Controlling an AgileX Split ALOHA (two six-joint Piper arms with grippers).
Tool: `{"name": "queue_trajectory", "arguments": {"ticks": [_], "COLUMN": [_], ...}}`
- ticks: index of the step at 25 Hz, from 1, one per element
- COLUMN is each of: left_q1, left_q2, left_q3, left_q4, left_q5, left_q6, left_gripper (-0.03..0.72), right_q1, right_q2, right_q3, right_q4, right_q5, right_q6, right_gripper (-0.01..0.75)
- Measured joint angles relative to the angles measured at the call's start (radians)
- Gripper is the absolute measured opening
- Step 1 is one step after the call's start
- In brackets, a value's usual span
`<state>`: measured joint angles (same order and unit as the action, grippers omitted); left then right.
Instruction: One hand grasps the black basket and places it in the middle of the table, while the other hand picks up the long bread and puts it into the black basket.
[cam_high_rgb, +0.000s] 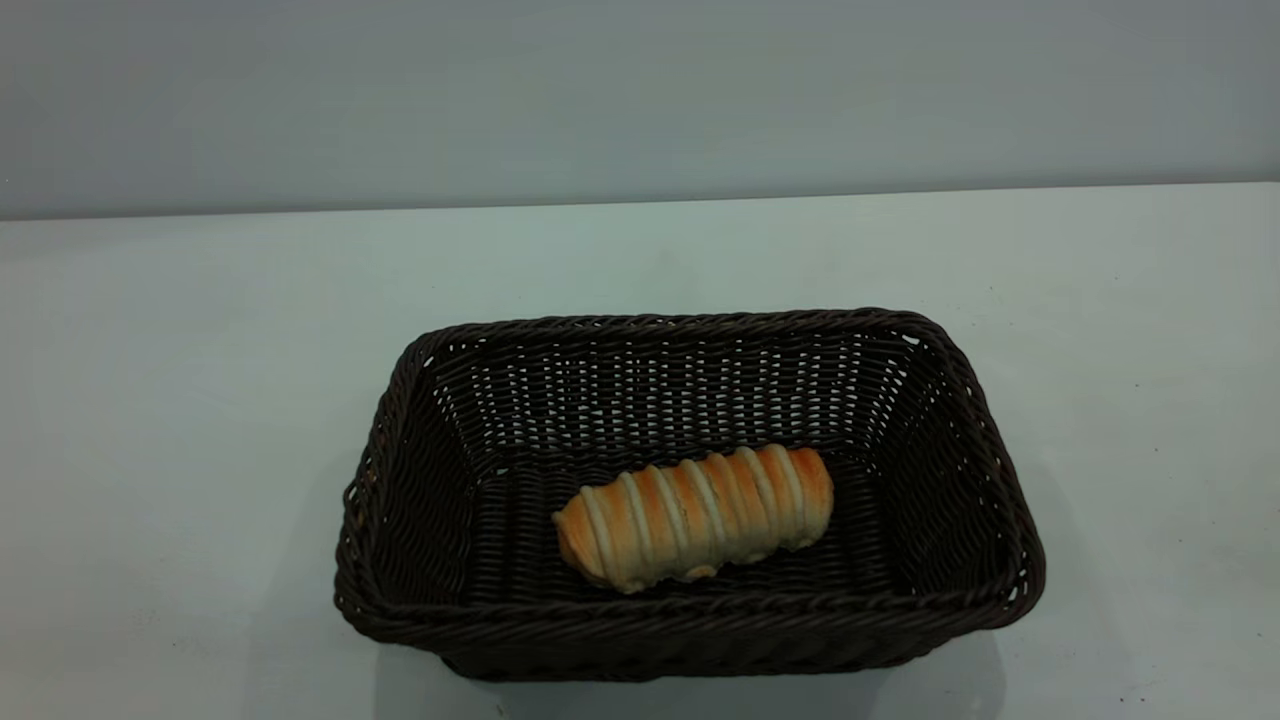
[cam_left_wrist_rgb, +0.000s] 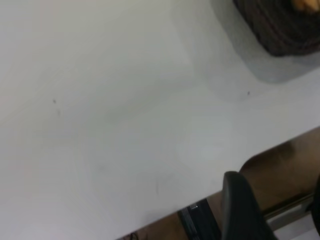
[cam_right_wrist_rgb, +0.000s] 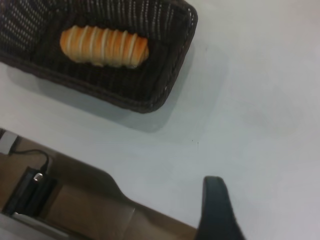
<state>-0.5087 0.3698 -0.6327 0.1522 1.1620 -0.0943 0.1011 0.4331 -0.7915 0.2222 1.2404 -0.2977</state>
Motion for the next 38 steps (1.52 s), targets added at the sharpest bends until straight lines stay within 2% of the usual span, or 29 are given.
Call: {"name": "queue_trajectory", "arguments": {"ticks": [5,15,23,38], "left_q1": [0.000,0.000,0.000,0.000], "left_q2": [-0.134,-0.252,-0.252,-0.252], "left_q3": [0.107,0.144,0.145,0.145], "left_q4": [-0.026,-0.054,-0.059,-0.060], "left_q5": [-0.001,-0.024,-0.028,-0.028], "left_q6": [-0.004,-0.004,-0.002,0.001], "left_gripper": [0.388,0.388,0.388,0.389], "right_q1": [0.000,0.000,0.000,0.000], "right_q2": [-0.069,-0.204,-0.293,-0.296], "right_q3": [0.093,0.306,0.310,0.310], "right_q4": [0.004,-0.029,-0.029,-0.029], "right_q5": [0.000,-0.088,-0.092,-0.092], "right_q6": [-0.014,-0.017,-0.018,-0.018], "right_gripper": [0.533,0.533,0.533,0.533]}}
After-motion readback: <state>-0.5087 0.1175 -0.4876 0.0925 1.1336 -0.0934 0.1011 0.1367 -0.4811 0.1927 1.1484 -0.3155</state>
